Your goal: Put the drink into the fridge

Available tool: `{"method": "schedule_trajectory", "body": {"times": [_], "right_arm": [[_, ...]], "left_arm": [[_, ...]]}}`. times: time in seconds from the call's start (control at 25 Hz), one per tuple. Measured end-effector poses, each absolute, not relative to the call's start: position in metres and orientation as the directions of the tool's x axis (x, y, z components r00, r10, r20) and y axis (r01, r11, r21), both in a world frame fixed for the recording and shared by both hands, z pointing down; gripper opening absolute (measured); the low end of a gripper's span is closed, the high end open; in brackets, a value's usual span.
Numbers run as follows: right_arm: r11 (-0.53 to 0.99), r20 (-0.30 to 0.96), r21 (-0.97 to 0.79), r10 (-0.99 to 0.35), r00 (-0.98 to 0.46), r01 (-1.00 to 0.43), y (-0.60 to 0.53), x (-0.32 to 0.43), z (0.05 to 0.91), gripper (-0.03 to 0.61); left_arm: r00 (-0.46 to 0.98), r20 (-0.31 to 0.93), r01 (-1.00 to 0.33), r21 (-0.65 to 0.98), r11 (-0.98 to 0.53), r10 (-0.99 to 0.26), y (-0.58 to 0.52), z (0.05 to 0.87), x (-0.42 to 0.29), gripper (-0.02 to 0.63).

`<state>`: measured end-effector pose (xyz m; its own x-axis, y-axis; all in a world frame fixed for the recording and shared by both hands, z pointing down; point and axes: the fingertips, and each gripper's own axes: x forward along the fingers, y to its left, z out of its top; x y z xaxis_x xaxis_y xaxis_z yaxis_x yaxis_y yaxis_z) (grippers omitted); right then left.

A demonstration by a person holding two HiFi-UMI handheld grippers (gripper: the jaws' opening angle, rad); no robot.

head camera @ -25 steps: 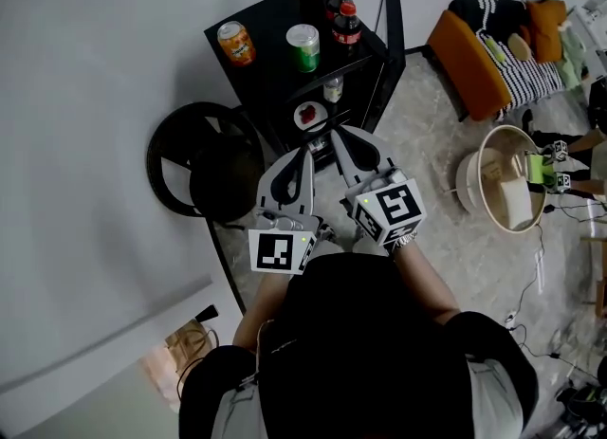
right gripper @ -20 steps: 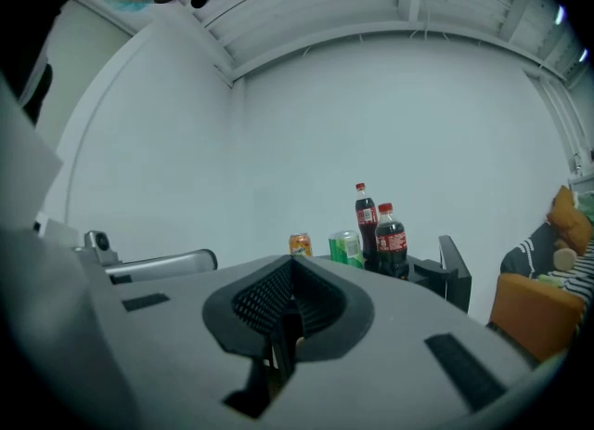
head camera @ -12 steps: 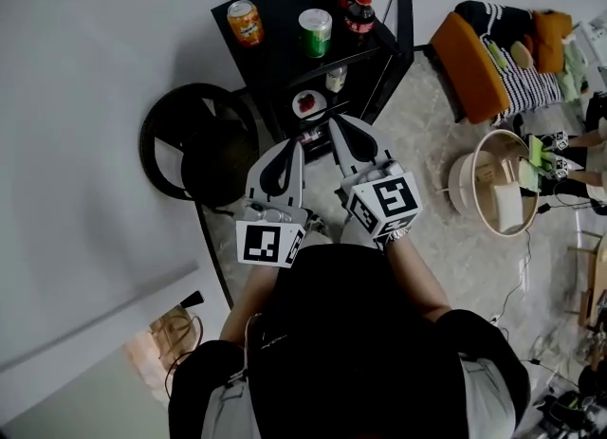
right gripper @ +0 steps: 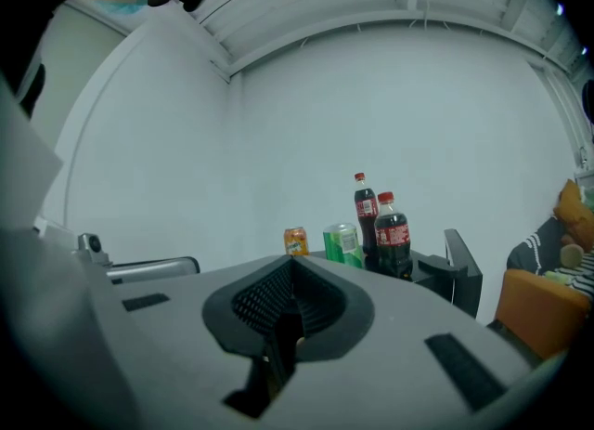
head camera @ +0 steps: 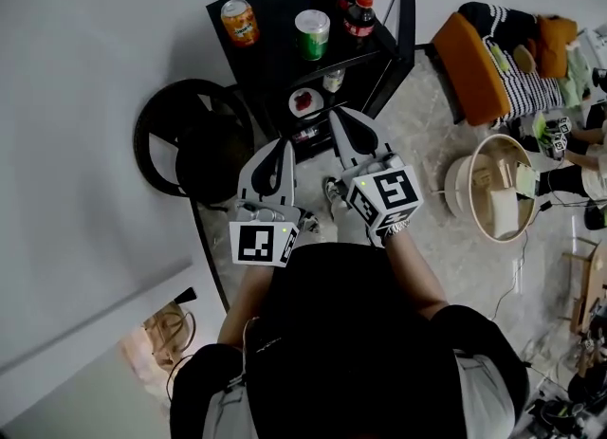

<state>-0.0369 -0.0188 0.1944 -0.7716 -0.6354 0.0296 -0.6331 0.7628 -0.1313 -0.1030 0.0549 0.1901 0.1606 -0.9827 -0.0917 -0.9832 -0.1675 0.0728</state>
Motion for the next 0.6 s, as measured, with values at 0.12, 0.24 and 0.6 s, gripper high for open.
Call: {"method": "schedule_trajectory", "body": {"times": [0.12, 0.24, 0.6], "right_arm": [[0.770, 0.025, -0.116, -0.630, -0.777, -0.628, -0.037, -0.041, 0.189, 0.015], [0.788, 0.024, -0.098, -0.609, -0.793, -0.608, -0.056, -0.050, 0.183, 0.015], [0.808, 0.049, -0.105, -0.578, -0.815, -0.579, -0.104, -0.066, 0.187, 0.125]], "left_arm": [[0.117, -0.084, -0.988, 0.087, -0.124, -0.990, 0.048, 0.191, -0.110, 0.009], [0.082, -0.082, -0.992, 0.090, -0.089, -0.993, 0.035, 0.190, -0.118, 0.009], [0.028, -0.091, -0.997, 0.063, -0.034, -0.995, 0.005, 0.180, -0.121, 0.009]]}}
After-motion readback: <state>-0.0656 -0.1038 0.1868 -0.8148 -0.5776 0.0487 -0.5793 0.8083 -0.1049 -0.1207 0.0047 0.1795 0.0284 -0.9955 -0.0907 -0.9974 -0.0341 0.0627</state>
